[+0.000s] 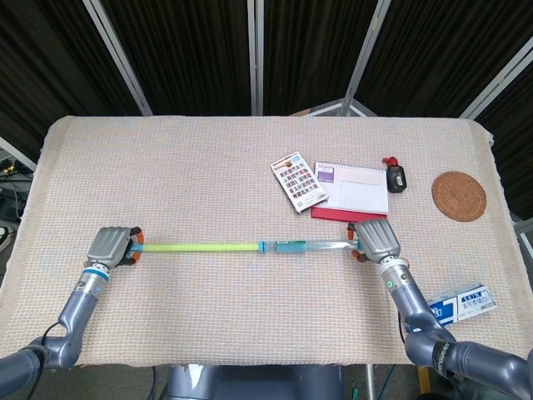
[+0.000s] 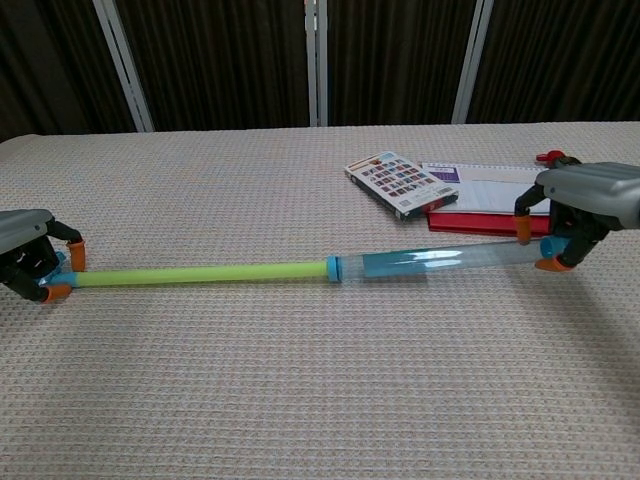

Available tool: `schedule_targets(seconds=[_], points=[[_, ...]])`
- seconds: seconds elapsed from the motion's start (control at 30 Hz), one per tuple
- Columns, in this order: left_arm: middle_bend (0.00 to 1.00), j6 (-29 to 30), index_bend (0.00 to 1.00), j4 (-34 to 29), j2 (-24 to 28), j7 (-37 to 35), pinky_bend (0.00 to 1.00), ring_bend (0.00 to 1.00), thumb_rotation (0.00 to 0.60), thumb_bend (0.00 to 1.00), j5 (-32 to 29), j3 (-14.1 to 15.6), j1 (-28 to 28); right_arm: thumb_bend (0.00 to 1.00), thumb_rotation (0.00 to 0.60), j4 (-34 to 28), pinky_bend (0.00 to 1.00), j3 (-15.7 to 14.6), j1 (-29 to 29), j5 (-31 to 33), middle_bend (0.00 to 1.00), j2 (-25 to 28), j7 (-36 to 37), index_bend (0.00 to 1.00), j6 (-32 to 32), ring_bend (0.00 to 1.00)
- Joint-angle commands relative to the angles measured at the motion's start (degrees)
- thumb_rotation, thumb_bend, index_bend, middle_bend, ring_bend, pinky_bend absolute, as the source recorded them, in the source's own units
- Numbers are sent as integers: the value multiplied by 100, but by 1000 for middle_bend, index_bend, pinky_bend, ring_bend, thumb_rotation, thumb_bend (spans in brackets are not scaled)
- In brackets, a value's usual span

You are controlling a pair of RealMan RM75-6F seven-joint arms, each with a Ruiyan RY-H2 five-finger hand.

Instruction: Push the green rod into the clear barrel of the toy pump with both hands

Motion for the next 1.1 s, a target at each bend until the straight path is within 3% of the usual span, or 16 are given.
schedule_targets(seconds=[0.03, 0.33, 0.7, 1.1], points=[[881, 16, 625, -14, -3, 7, 1000, 825, 600, 454, -8, -7, -3, 364, 600, -8, 1000, 1, -1, -1, 1000, 5, 7, 642, 2, 1000], [881, 242, 685, -450, 96, -68, 1000, 825, 600, 460, 16, -191, -62, 368, 600, -459, 1000, 90, 48, -8, 1000, 125, -12, 650, 57, 1000], [881, 213, 704, -1035, 21, 364, 1000, 825, 600, 460, -291, -414, -321, 369, 600, -1065, 1000, 243, 306, 412, 1000, 79, -586, 654, 180, 1000], [881, 220, 711, -1383, -353, 888, 1000, 825, 600, 460, -539, -553, -703, 378, 600, -1125, 1000, 359, 652, 766, 1000, -288, -1028, 662, 303, 1000]])
